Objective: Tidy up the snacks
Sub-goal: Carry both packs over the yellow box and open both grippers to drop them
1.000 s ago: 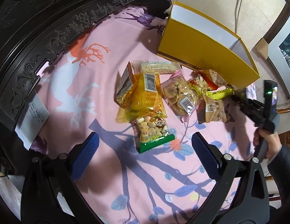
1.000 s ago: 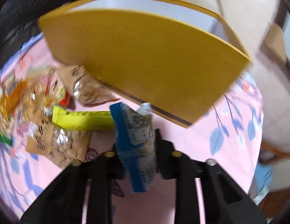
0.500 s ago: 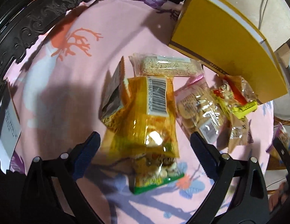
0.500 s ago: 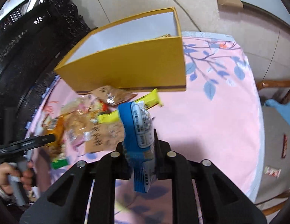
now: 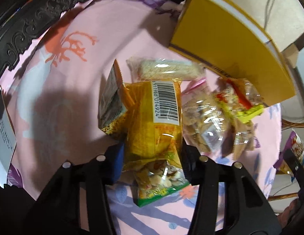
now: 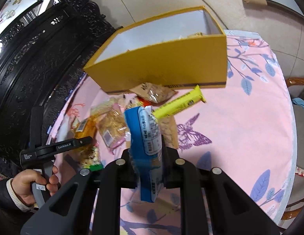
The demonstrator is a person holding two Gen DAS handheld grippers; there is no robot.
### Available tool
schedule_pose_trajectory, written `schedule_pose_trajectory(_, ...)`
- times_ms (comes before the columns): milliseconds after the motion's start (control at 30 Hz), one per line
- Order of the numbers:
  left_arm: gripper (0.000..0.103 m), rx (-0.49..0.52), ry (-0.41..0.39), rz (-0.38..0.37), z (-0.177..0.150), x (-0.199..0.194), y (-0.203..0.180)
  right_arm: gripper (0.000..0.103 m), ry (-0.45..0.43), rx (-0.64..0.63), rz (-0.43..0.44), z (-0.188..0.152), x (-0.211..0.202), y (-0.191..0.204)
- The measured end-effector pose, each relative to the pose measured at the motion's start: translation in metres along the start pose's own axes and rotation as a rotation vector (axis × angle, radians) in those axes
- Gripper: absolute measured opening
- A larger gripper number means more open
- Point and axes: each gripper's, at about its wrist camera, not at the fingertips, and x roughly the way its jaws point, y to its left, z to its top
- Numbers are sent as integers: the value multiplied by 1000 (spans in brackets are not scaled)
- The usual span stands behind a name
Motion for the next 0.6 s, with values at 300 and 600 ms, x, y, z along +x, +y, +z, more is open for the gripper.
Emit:
schedule_pose_trajectory(300,49,111,-179,-105,13,-75,-35,17,-127,-49,14,41,-36,20)
schedule_pose_trajectory(600,49,261,-390,-218,106,-110,-116,17,-267,-85,-45,132,-43,20)
